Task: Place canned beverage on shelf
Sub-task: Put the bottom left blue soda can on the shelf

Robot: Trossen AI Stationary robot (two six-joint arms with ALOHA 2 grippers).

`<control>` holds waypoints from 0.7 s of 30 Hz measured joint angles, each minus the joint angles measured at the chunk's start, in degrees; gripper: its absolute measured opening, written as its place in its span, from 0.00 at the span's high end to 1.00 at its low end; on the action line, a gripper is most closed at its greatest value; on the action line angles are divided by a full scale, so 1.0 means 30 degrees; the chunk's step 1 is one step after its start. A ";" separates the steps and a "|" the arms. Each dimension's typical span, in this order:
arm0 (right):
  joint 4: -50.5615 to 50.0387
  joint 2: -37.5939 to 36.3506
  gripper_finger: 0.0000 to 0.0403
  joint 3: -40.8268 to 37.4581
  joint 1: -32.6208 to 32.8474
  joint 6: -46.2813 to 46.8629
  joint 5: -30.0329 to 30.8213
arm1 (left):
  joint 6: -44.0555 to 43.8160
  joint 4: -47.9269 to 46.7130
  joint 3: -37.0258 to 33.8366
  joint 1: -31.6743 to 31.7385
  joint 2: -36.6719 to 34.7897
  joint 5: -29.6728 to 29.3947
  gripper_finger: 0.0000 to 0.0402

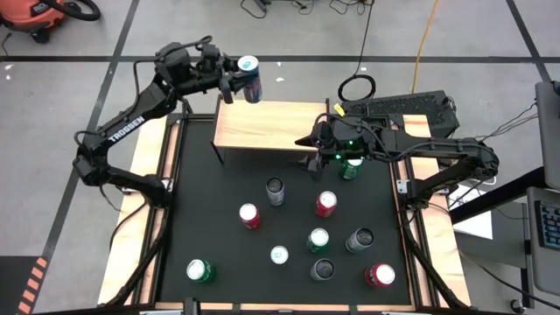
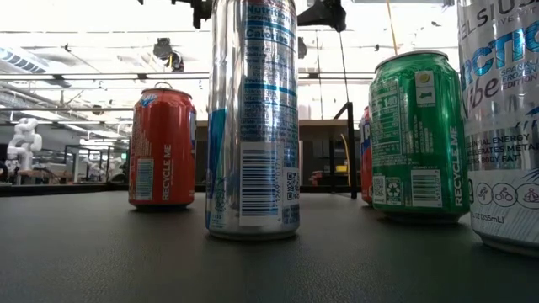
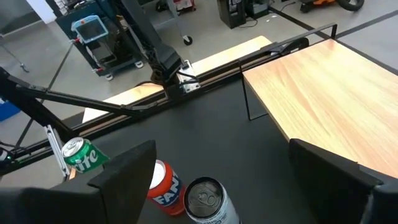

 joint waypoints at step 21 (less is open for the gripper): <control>0.0007 0.0000 0.14 0.0000 0.0000 0.0720 0.0631 | 0.2031 -0.1166 -0.1812 0.4778 0.0007 0.4577 0.35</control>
